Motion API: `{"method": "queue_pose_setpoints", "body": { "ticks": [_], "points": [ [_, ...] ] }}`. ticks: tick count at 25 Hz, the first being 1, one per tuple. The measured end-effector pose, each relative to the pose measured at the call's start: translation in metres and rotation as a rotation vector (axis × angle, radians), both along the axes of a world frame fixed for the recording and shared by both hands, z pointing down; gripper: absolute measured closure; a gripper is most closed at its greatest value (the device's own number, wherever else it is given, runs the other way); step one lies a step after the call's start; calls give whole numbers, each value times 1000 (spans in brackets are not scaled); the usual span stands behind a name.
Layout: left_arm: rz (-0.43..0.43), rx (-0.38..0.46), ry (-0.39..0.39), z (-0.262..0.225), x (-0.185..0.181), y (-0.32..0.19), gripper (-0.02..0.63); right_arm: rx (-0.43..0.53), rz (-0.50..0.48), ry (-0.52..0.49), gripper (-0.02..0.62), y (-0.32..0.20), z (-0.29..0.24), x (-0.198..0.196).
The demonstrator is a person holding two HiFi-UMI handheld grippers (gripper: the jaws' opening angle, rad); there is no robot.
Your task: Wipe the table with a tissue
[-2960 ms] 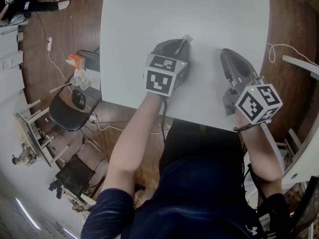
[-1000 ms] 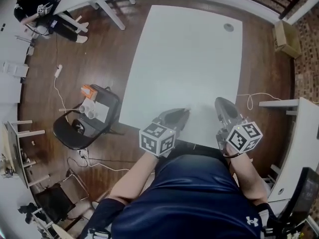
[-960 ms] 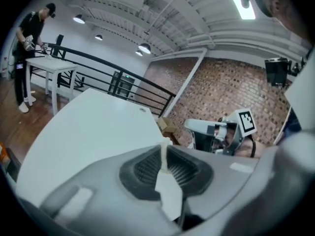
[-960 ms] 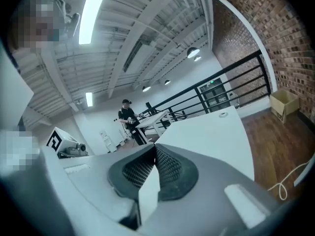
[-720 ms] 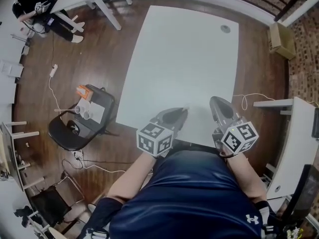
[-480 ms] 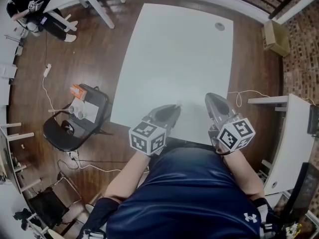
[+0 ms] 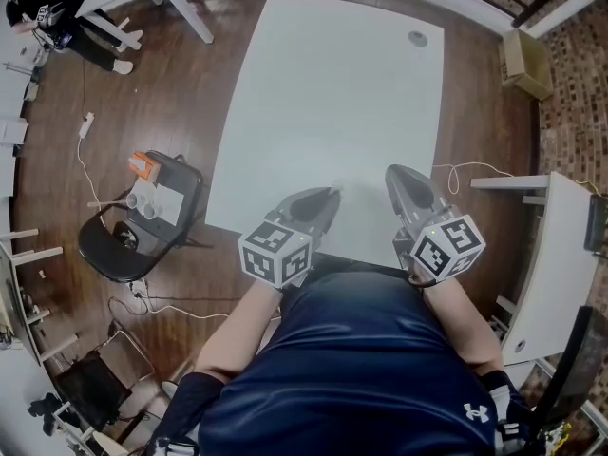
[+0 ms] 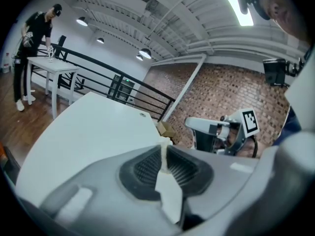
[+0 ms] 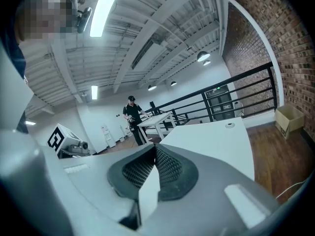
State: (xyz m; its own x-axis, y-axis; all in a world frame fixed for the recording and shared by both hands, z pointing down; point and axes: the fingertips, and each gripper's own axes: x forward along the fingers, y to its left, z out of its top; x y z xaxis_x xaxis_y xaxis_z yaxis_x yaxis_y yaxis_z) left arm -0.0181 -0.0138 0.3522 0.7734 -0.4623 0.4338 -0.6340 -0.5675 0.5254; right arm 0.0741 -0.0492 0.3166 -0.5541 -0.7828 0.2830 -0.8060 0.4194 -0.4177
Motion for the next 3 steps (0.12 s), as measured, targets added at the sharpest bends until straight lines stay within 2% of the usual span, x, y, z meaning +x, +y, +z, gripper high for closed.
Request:
{"method": "queue_pose_setpoints", "body": {
  "ticks": [3],
  "points": [
    [-2, -1, -1, 0, 2, 1, 572, 0, -1, -1, 584, 2, 0, 2]
  ]
}}
